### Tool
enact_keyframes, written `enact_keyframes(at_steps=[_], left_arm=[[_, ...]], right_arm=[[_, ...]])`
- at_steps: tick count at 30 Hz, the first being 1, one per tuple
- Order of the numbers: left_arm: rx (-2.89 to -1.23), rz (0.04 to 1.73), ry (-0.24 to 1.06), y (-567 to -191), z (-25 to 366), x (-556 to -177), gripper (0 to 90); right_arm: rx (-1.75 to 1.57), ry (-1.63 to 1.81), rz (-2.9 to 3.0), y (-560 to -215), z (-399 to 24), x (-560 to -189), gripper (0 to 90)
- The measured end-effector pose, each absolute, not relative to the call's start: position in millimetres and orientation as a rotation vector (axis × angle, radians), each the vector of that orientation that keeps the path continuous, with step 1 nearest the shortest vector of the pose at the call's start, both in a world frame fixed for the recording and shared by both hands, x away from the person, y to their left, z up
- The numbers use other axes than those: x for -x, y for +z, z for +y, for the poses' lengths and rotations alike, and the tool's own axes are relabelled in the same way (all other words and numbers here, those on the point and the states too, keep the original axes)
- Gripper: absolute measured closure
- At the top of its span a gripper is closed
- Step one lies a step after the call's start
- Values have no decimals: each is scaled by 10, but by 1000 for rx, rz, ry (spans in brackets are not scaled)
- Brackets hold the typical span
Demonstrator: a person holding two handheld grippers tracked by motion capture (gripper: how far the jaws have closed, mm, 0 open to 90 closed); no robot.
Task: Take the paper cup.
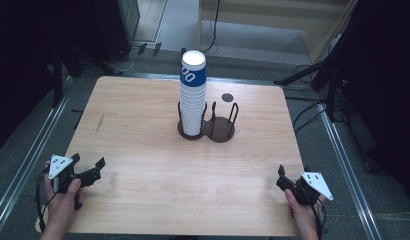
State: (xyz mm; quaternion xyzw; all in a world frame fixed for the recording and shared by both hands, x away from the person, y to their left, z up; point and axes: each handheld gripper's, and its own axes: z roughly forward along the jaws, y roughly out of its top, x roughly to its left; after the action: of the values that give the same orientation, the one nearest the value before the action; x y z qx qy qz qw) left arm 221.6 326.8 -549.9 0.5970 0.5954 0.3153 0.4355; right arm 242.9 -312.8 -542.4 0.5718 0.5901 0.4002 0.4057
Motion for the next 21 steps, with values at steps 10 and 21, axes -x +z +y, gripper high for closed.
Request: enact_keyframes(at_steps=[10,21], left_arm=[[-1489,1500,838,-5503,3236,-2257,97],[-1516,1457,804,-5504,3210,-2271,97]], right_arm=[[-1421,965,1498,-5443,-3075,-2461,124],[-1433,967,1535,-5442,-3074,-2500,125]])
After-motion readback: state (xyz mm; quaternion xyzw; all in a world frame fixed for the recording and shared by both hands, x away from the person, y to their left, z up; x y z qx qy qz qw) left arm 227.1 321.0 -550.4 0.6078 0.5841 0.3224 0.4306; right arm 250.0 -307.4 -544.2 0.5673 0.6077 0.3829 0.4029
